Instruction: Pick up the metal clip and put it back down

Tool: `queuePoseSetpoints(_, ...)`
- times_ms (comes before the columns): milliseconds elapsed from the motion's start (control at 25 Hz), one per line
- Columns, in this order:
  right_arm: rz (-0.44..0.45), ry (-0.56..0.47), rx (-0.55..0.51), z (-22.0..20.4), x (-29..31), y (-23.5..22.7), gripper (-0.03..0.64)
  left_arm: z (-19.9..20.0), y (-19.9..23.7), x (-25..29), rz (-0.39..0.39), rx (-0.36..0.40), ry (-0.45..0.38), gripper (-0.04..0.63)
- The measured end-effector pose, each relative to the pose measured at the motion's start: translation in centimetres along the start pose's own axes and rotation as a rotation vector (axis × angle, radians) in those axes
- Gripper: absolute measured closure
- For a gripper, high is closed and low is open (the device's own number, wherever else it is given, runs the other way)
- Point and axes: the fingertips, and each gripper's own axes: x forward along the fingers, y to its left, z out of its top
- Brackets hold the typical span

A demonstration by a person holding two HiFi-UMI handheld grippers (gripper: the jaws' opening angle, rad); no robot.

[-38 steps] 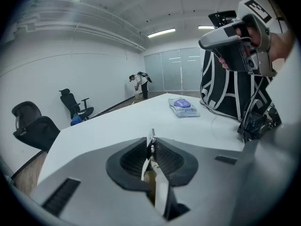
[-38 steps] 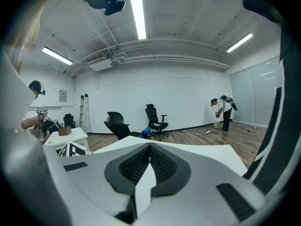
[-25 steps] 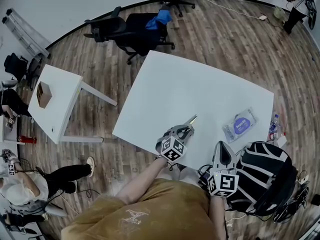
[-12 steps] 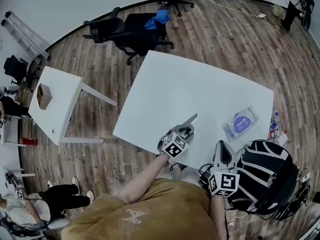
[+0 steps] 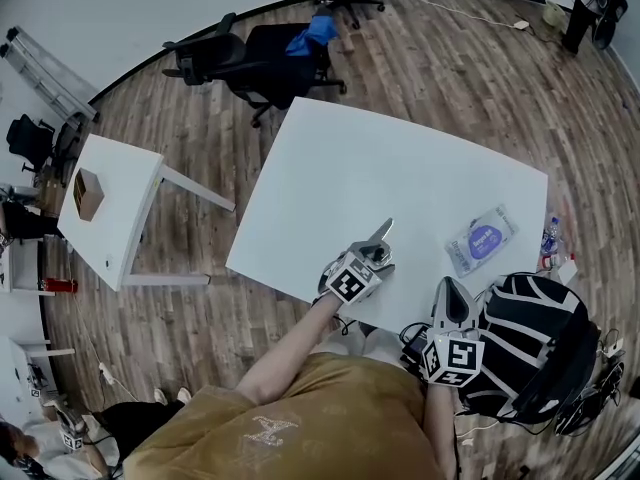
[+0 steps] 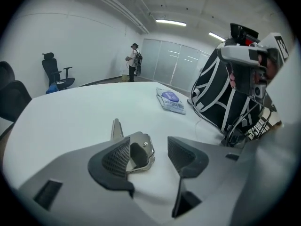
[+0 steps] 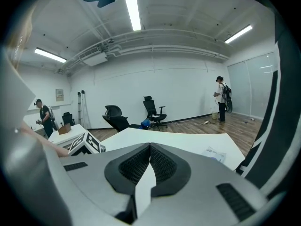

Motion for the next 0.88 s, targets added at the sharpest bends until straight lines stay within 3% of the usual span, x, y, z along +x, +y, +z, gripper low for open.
queuePoseSetpoints(320,-0.062,0.049,-0.017,-1.0,1.0,-3.9,0.611,1.0,-0.1,-0.1,-0.013,-0.009,-0.055,0.337)
queuePoseSetpoints(640,-0.103,0.030,-0.005,-1.1,0.2,-5.1,0.611,2.9,-0.8,-2.1,-0.059,-0.081,-0.198,0.345)
queuePoseSetpoints(720,-0.112,0.014,-0.002,-0.8,-0.1,-5.1,0.611,3.8,-0.8,-3.3,-0.028,-0.057,-0.252,0.381)
queuePoseSetpoints(880,-0.126,-0.019,-0.033,0.0,-0.5,-4.8,0.611,5.7,-0.9,-6.9,0.061,0.037,-0.381,0.574)
